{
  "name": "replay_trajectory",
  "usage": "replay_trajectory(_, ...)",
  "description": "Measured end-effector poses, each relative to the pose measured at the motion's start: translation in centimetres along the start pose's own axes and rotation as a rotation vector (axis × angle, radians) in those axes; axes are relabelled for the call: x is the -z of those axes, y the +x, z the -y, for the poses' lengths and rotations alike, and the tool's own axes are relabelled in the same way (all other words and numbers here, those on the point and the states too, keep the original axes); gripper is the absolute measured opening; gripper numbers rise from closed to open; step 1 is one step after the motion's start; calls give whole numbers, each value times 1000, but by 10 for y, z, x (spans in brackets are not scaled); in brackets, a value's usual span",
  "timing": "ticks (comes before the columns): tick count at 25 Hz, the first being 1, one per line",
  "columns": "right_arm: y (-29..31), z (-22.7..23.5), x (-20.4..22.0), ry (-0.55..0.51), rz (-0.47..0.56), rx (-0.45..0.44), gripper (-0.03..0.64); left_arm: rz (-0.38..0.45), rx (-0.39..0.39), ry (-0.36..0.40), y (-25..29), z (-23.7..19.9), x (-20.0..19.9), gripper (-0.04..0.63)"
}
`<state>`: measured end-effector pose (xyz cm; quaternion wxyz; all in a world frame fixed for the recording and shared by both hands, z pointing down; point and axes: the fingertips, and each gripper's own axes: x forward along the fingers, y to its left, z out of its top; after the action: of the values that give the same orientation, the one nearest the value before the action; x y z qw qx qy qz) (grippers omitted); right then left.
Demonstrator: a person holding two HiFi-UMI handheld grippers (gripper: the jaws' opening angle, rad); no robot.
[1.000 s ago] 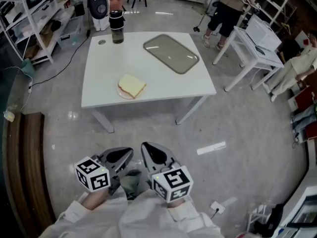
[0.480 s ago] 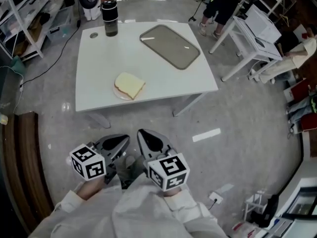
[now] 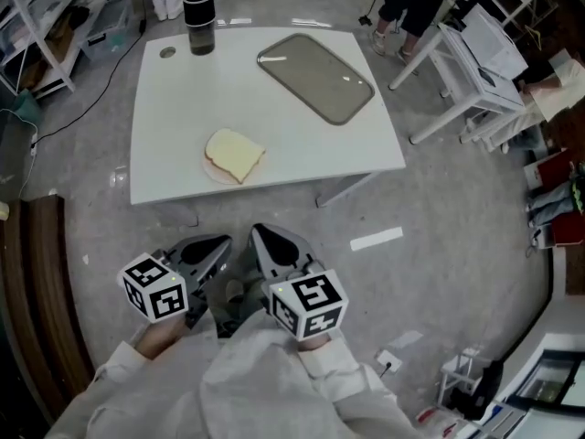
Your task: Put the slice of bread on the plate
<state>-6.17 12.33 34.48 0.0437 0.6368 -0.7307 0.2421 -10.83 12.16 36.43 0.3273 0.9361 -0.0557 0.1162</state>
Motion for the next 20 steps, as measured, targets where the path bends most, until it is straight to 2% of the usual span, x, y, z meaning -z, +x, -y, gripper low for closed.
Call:
replay_trajectory(5,27,22,-13,-11,-21,-38,15,14,-35,-25,18,-22,-16,9)
replay_trajectory(14,79,64,-49,-45,-61,-127,15,70,-71,-46,66,-60,-69,9)
replay_trajectory(20,104,98,-68,-50,-74,-154,15,93,-110,-69,91,-85,-91,9)
